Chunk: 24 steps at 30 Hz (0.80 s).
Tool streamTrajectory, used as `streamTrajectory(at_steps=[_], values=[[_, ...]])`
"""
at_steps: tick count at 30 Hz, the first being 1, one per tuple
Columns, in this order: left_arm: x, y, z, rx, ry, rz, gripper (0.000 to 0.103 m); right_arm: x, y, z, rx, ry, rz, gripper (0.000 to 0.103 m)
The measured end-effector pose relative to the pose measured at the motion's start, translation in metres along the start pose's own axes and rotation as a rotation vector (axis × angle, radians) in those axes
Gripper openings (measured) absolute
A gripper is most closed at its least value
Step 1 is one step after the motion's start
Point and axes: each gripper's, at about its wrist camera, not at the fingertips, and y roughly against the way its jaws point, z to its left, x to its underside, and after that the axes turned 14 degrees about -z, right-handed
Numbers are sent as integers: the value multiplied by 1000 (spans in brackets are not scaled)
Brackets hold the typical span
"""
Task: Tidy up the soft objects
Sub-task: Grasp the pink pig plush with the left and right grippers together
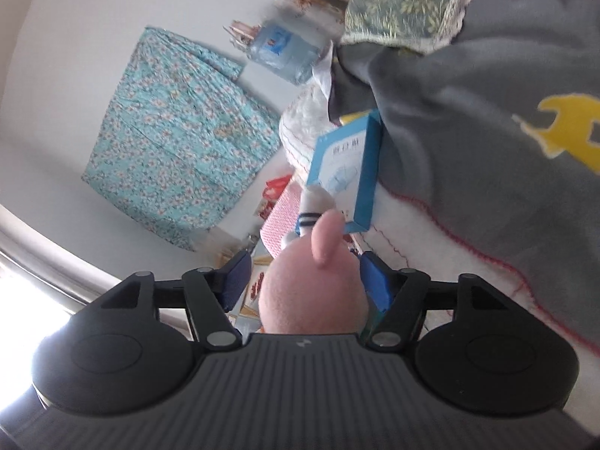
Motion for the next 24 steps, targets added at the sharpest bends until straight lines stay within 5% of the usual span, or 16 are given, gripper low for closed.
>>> streamTrajectory(at_steps=[5,15,24], values=[[-3,-22,-8,2,-46,33,79,7,-15,-3,-24,-34,38,77],[-1,-45,-15,15,-60,77,80,6,-20,-2,-68,-15,60,79],[-9,-24,-16,6,-54,20,74,10,-5,26,-71,111,34,79]])
